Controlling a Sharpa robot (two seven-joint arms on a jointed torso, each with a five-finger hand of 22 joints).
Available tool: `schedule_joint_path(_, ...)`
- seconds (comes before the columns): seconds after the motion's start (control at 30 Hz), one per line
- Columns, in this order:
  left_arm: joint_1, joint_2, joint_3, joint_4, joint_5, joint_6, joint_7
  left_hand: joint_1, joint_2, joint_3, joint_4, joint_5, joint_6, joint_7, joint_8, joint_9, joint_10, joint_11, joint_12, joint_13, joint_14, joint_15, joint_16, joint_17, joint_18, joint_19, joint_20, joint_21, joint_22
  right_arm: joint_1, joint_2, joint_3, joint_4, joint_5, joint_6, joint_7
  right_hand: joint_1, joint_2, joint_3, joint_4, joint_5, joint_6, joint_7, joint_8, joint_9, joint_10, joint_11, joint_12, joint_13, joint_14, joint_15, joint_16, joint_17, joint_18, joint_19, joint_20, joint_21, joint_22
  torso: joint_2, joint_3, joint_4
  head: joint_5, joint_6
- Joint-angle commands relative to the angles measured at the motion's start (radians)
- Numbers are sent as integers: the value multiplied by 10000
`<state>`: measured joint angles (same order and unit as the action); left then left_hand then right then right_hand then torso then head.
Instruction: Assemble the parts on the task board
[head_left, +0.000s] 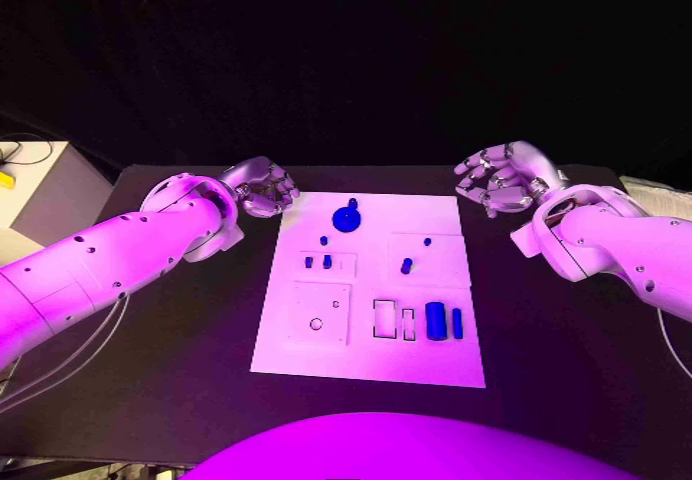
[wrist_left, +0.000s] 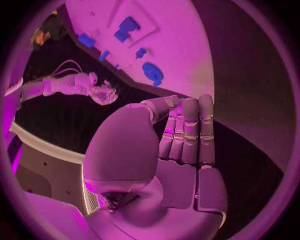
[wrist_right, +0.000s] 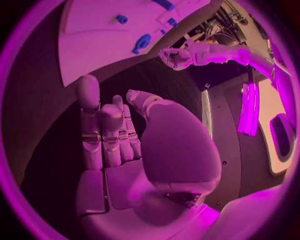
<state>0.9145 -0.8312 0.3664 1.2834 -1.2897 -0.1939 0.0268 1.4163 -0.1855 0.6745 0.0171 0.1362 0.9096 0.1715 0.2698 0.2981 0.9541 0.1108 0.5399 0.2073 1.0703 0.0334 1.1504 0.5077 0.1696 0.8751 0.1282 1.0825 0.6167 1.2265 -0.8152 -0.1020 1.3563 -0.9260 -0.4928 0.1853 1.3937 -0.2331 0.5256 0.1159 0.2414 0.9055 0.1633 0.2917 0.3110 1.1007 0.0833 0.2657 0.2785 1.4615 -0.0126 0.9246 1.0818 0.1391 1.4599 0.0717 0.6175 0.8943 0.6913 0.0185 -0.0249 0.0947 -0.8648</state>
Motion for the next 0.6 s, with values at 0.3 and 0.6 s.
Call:
schedule_joint_path(0.3, -399, -662, 64, 1093, 8270, 610, 2130, -862, -115, -1126, 900, 11, -62, 78, 87, 135, -152, 30, -243, -317, -513, 156, -1479, -647, 164, -28, 234, -1962, -1357, -344, -169, 0, 529, -5724, 1667, -1319, -105, -171, 105, -341, -128, 327, -107, -175, -6, 480, -76, -521, -502, 529, -32, 1802, 1146, -314, 221, -36, 2411, 1917, -10, 13, -2, -432, 301)
schedule_joint_path(0.6, -604, -835, 81, 1825, 9533, 867, 2901, -524, -144, -1452, 1169, -1, 223, 6, 208, 299, 1112, 84, -2182, -1204, -886, 370, -4800, -1626, 127, 281, 499, -4983, -3407, -570, 80, -18, 803, -7362, 2259, -2379, -527, -414, -39, -172, -785, 252, -120, -411, -44, 146, 18, -1099, -894, 541, 72, 2428, 1453, -363, 187, 33, 2882, 2372, 5, -4, -14, -309, 277)
